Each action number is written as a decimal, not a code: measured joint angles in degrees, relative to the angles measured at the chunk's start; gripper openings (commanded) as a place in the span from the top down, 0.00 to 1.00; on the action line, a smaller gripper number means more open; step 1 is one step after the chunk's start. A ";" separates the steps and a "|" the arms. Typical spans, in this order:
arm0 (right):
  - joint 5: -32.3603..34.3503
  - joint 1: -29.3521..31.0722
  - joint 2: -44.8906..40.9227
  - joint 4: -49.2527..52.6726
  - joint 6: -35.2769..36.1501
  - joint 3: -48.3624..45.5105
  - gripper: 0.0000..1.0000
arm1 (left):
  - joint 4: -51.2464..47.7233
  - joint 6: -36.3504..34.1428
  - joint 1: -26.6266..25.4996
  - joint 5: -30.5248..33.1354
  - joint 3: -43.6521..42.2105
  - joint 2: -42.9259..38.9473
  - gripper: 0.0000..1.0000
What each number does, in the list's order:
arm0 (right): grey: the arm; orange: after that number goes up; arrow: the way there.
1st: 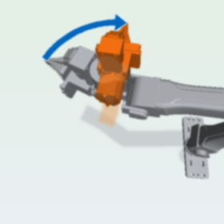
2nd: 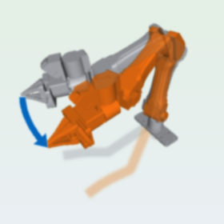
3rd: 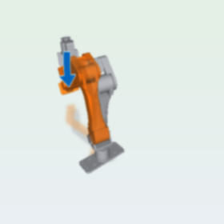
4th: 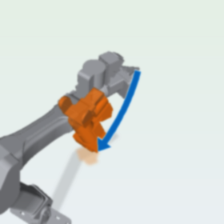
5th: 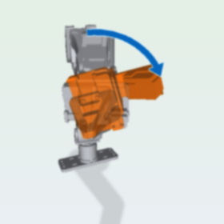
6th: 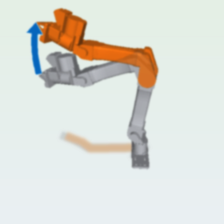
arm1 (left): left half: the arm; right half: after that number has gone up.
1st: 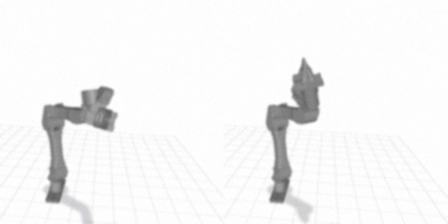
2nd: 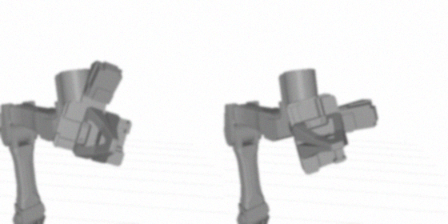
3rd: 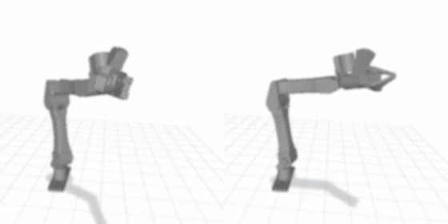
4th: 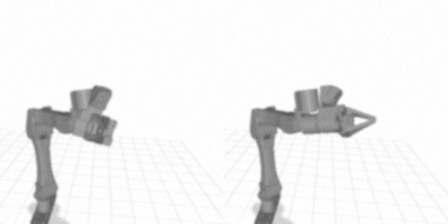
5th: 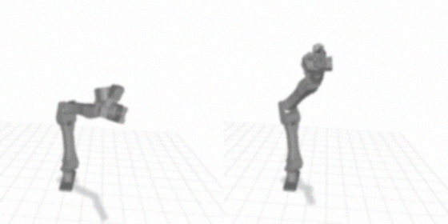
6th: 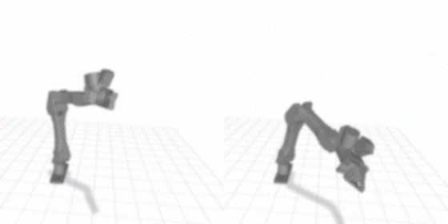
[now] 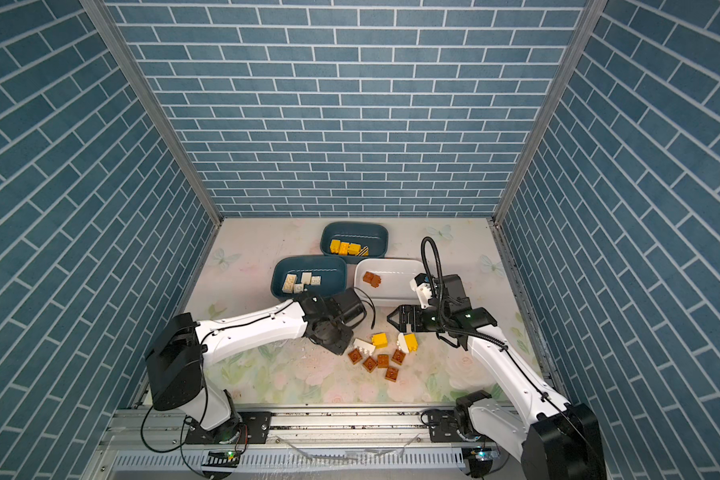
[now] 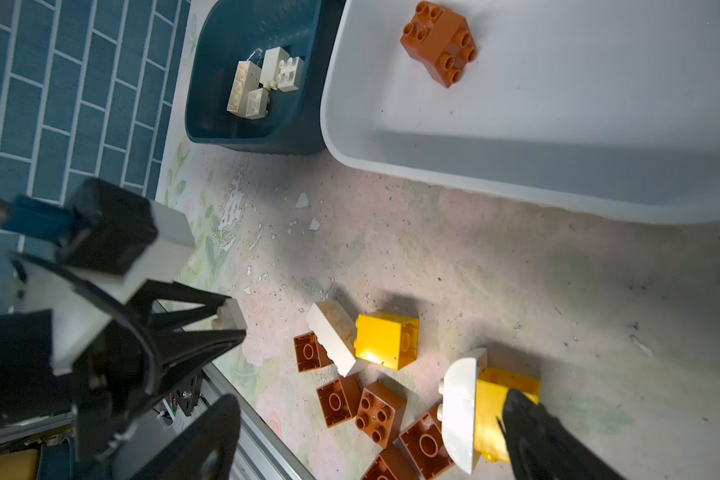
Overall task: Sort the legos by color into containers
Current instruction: 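Carry the white 2x2 brick with the left gripper into the nearer teal tub, release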
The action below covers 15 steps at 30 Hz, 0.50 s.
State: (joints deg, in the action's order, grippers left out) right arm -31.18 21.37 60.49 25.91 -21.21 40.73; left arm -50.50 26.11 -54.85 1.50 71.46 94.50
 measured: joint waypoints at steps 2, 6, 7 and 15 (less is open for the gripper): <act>-0.13 0.00 0.85 -0.90 0.02 0.96 0.02 | -0.74 -2.86 4.15 0.74 2.91 0.31 0.69; -0.17 0.00 1.92 -2.05 0.07 2.47 0.02 | -0.85 -8.48 12.50 2.51 9.70 2.97 0.69; -0.17 0.00 2.01 -2.32 0.07 2.62 0.02 | -0.59 -9.42 14.19 2.84 11.10 3.91 0.69; -0.11 0.00 2.05 -3.19 0.11 2.71 0.02 | 3.41 -14.80 23.76 4.22 23.78 16.50 0.69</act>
State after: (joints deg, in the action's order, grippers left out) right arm -31.29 21.37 62.54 22.72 -21.10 43.44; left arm -47.09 11.31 -31.09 5.72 95.24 111.00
